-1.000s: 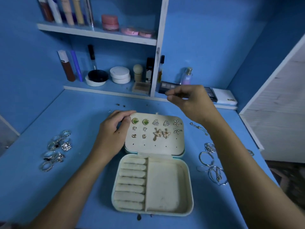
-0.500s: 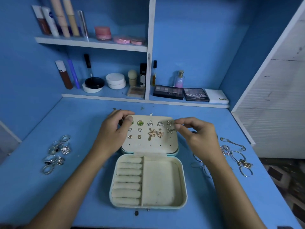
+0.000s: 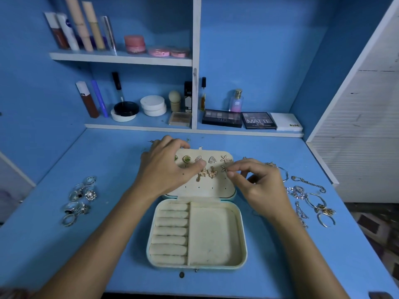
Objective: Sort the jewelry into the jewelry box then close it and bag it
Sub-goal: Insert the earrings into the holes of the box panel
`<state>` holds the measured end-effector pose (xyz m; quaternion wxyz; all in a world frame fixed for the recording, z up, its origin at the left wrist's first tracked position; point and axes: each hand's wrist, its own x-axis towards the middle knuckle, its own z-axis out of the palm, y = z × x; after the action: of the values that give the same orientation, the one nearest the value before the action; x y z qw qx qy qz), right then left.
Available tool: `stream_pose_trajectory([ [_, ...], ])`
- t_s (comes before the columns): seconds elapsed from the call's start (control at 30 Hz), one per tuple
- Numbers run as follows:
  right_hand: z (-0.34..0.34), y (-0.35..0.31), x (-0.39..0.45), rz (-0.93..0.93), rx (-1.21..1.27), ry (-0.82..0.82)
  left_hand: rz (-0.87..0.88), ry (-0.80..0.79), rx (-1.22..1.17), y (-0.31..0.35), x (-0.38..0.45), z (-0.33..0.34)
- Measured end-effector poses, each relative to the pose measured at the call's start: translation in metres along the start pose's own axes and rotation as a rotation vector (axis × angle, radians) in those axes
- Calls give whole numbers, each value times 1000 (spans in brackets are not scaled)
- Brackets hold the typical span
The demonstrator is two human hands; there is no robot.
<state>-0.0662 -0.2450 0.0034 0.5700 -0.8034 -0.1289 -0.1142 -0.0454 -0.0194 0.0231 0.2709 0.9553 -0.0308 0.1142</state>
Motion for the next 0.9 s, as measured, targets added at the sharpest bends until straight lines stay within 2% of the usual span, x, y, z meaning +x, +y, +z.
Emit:
stream_pose_trajectory([
  [0.17, -1, -1, -2, 84, 11, -13, -2, 16, 106, 9, 1, 5],
  [0.57, 8, -3, -5, 34, -18, -92, -9, 70, 137, 15, 0, 12],
  [0.9, 18, -7, -8, 44, -20, -70, -14, 91, 127, 19, -1, 11],
])
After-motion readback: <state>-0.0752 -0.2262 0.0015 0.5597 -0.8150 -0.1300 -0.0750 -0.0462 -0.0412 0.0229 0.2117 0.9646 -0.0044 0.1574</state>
